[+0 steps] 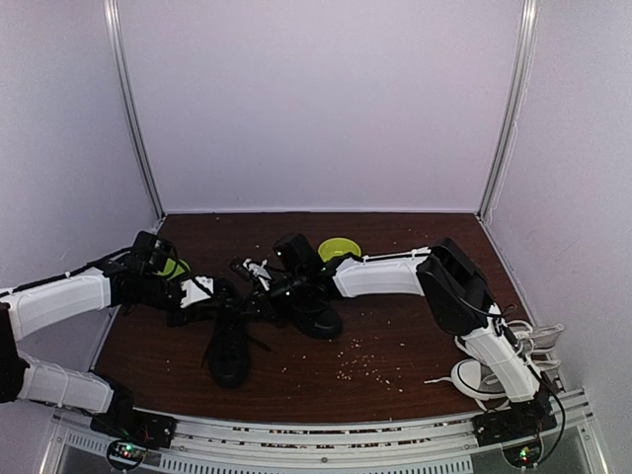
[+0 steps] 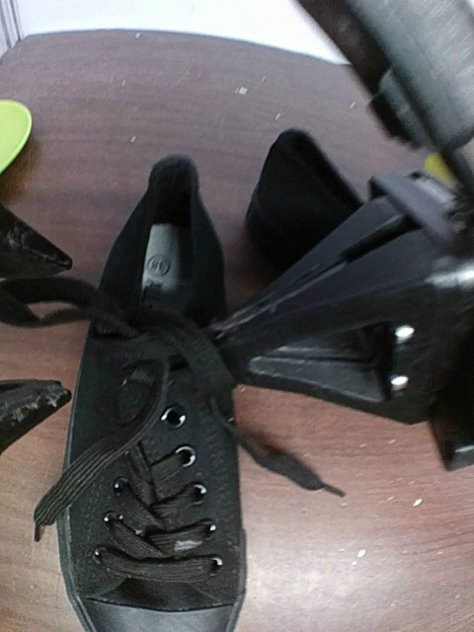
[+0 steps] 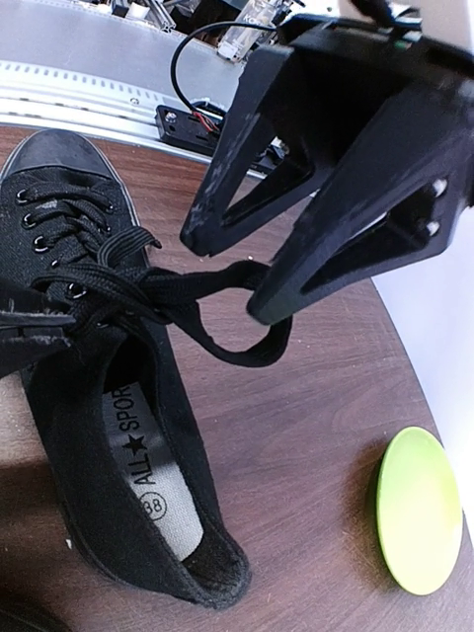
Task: Tie the shoes
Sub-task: Tie the loops with the shoelace on the shoe.
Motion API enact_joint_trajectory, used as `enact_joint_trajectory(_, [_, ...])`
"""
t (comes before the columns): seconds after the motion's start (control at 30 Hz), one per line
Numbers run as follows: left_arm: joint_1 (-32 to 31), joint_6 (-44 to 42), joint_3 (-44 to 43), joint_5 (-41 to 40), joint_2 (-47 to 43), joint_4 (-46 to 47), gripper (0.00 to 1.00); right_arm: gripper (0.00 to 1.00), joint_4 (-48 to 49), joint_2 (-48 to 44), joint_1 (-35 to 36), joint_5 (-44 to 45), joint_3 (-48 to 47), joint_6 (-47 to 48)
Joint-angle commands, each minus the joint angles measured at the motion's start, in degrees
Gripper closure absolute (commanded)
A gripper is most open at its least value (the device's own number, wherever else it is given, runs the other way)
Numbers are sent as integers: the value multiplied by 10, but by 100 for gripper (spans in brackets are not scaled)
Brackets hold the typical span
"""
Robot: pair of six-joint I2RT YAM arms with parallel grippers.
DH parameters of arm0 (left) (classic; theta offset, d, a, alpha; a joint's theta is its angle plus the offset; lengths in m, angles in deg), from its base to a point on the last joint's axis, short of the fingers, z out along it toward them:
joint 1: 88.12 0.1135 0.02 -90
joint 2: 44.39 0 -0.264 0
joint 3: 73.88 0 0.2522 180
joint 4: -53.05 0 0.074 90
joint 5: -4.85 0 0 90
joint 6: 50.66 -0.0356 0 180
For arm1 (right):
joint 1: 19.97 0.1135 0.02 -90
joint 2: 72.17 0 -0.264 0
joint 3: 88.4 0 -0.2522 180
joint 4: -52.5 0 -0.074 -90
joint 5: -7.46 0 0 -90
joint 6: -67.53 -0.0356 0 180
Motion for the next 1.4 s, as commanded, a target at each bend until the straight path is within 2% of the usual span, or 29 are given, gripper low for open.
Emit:
enact_joint_trajectory(0.0, [9,-11,-22,-16,29,-20,64,100,9,-33,-3,-1,5,1])
enact_joint_trajectory(0.23, [15,-26,-46,-26,78,-25,61,100,12,-33,-3,-7,7,-1])
enact_joint_trajectory(0.33, [15,-27,-48,-30,87,-19,64,100,17,-32,-2,-9,6,-5])
enact_joint_trajectory(0.37, [15,-27,-47,-33,89,-18,72,100,18,-32,-2,-9,5,-7])
enact_joint_trajectory(0.43, [15,-30,-47,-36,87,-19,100,100,23,-34,-3,-6,7,-13])
enact_joint_trajectory(1.03, [15,-34,-47,-33,86,-66,100,100,42,-72,-12,34,62,-51])
enact_joint_trajectory(1.37, [16,-42,-39,-86,92,-83,100,100,37,-103,-11,45,113,-51])
